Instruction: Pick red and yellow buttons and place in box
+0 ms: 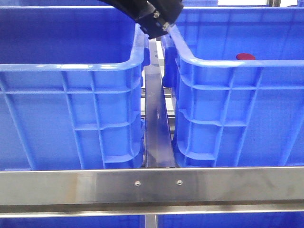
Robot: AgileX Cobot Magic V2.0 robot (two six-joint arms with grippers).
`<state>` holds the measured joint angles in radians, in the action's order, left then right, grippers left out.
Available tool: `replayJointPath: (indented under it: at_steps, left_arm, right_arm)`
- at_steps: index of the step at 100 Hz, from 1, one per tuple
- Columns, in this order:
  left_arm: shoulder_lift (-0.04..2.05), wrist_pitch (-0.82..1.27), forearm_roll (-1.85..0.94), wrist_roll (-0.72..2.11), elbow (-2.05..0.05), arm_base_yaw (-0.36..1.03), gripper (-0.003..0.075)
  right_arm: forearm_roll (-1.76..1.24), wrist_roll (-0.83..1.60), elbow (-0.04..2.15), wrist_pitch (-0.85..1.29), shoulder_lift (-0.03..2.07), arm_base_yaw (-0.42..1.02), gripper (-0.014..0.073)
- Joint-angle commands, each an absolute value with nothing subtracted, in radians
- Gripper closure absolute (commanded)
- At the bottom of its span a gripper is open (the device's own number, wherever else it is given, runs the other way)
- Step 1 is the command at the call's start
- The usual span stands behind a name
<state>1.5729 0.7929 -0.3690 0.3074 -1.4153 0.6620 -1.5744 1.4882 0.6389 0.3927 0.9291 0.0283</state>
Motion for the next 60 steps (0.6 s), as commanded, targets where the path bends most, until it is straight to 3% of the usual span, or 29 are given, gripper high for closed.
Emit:
replayJointPath:
  at_steps: [1,5,26,60]
  left_arm:
    - [1.533,0.735,-0.402,0.308,-1.447,0.671,0.0573]
    - [1.533,0.735,-0.402,0.308,-1.447,0.671,0.0573]
    - [1.533,0.737,-0.402,0.308,-1.447,0.671,0.0573]
    - [1.533,0.737,-0.404,0.308,-1.447,0.671,0.0573]
  right_arm:
    - [-1.627,1.381,0.696,0.475,0.923,0.024,-0.003]
    - [-1.625,1.314,0.713,0.515,0.932,0.024,-0.0073]
    - [-1.625,1.034,0.846,0.778,1.054,0.024,-0.0016]
    - [-1.637,0.93,0.996,0.936,1.327,0.063,-0.0016]
